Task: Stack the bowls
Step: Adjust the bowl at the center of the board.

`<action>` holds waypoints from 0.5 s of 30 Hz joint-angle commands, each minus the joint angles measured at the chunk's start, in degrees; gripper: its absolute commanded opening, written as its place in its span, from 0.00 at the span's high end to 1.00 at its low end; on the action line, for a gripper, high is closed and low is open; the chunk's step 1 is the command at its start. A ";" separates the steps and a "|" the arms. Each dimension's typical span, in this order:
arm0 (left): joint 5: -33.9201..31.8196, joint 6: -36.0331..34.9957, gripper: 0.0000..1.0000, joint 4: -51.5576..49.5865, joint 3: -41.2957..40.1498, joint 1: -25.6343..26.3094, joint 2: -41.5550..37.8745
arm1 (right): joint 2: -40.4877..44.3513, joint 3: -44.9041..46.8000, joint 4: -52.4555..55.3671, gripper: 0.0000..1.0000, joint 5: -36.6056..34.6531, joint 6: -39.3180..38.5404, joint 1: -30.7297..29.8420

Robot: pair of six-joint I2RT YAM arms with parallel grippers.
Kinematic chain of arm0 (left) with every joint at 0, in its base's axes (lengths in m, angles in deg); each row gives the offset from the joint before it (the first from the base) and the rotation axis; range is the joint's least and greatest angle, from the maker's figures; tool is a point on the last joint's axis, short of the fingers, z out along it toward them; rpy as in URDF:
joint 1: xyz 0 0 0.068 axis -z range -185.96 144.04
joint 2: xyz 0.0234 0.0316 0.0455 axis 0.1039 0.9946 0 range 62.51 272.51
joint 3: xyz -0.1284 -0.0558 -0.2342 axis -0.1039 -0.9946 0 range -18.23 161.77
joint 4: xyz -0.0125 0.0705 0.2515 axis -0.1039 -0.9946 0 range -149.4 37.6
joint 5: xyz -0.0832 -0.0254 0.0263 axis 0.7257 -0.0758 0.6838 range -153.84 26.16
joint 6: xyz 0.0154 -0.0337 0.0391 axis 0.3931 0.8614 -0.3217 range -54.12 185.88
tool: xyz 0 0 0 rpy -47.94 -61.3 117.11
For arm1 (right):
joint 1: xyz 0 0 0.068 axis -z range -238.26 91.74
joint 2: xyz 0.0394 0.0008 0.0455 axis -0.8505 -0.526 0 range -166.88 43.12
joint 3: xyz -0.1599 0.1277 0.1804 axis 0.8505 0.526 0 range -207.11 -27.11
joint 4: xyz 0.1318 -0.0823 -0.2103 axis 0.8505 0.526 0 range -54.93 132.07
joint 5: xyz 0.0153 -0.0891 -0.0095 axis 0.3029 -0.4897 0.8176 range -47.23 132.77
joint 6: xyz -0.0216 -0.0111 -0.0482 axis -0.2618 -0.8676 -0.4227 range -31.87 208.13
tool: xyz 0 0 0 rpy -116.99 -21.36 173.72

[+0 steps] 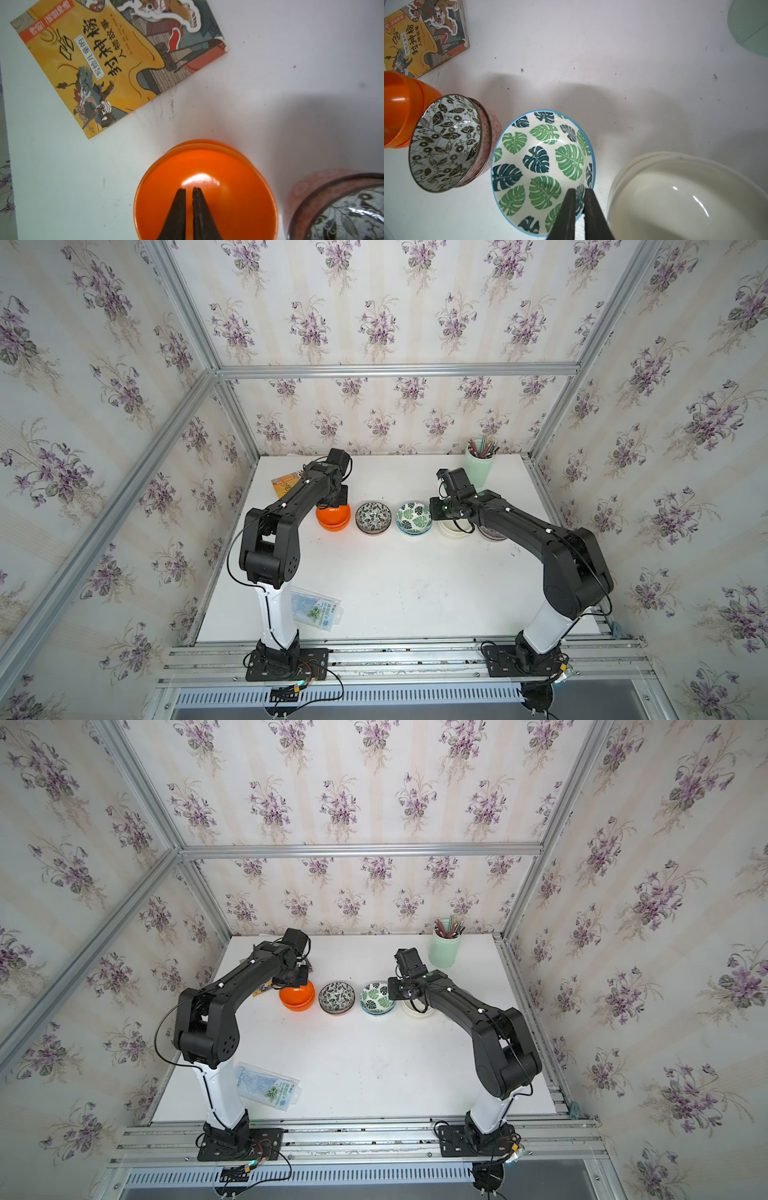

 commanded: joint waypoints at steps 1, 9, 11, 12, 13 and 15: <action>-1.29 -0.05 0.86 1.22 -1.41 -1.14 -1.55 | -0.16 0.25 -0.93 0.85 -0.68 -0.44 -0.01; -0.21 0.43 0.86 2.42 -2.78 -4.12 -2.67 | -0.38 0.31 -1.26 0.85 -0.15 -0.19 -0.03; 0.16 0.57 0.86 2.80 -2.67 -4.72 -2.11 | -0.27 0.36 -1.28 0.85 -0.30 -0.25 -0.04; 0.45 0.71 0.86 3.11 -2.81 -4.98 -1.97 | -0.29 0.36 -1.26 0.85 -0.31 -0.25 -0.08; 0.67 0.87 0.86 3.44 -2.86 -5.18 -1.75 | -0.28 0.36 -1.25 0.85 -0.31 -0.25 -0.01; 1.22 1.07 0.86 3.63 -2.78 -5.40 -1.39 | -0.26 0.36 -1.16 0.85 -0.31 -0.34 -0.06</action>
